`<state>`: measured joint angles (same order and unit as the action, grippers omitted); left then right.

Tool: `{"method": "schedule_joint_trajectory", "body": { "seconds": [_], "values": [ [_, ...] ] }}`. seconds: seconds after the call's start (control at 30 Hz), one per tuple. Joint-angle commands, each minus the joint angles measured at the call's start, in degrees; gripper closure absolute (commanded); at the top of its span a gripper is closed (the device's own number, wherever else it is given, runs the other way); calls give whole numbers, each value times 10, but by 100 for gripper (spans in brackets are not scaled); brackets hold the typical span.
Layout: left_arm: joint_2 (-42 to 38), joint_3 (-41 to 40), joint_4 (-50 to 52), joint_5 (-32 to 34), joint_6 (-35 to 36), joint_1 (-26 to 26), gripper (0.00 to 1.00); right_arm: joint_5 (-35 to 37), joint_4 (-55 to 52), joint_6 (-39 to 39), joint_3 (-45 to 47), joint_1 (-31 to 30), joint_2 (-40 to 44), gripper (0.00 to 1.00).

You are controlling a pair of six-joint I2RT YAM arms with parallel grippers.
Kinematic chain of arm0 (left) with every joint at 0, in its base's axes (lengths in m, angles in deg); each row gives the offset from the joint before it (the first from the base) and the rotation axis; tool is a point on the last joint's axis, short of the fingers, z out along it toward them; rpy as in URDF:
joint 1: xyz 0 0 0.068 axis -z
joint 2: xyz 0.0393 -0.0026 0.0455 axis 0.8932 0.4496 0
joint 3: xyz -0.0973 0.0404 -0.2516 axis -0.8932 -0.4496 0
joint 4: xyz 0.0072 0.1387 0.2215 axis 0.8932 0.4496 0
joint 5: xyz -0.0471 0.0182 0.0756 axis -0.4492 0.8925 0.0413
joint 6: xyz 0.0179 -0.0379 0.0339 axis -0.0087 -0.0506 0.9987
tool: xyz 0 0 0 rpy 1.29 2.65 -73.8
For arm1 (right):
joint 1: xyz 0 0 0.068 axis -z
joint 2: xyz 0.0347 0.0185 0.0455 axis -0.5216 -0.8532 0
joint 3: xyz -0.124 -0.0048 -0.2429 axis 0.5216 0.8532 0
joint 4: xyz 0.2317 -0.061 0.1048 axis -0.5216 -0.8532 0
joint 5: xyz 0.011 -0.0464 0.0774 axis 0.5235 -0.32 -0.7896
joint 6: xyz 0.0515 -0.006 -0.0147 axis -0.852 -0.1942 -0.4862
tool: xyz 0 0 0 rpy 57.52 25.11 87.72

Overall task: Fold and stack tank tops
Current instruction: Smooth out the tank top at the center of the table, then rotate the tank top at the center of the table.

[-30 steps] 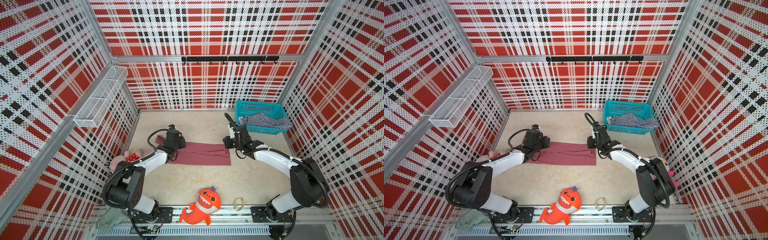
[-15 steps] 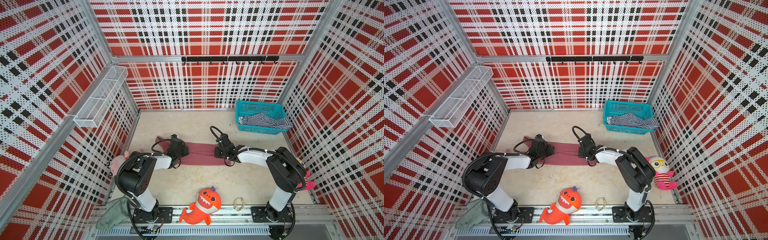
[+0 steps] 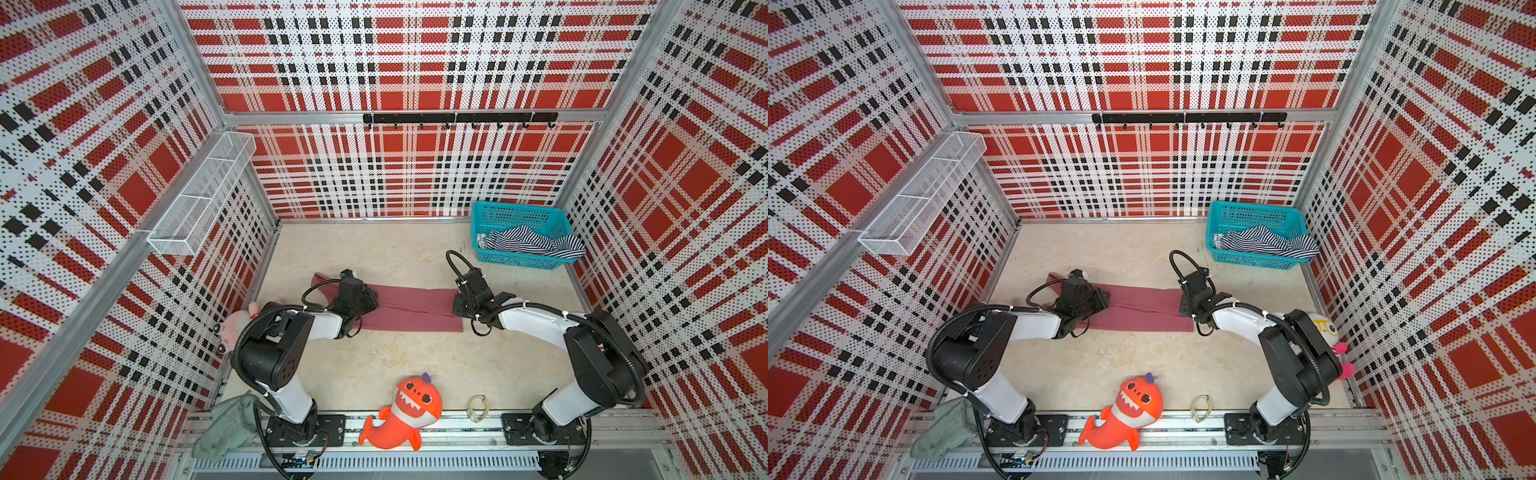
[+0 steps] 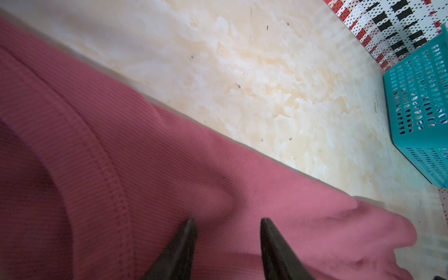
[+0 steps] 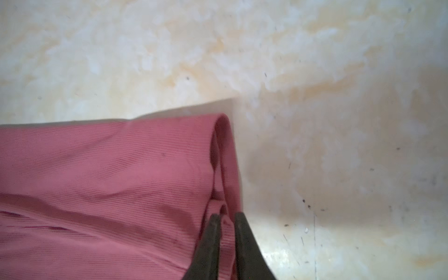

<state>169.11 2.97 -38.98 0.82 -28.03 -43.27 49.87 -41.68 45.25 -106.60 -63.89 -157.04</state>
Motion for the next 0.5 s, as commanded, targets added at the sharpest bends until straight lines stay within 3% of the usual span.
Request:
{"method": "schedule_joint_trajectory", "body": {
  "seconds": [0.0,0.23,0.47],
  "values": [
    [-17,0,40,22,7,3,52,1,7,20,-33,-6,21,83],
    [-14,4,49,29,9,3,52,-42,61,12,-100,-34,-89,82],
    [12,15,38,20,14,-9,52,-40,95,-4,-47,-10,-126,82]
  ]
}}
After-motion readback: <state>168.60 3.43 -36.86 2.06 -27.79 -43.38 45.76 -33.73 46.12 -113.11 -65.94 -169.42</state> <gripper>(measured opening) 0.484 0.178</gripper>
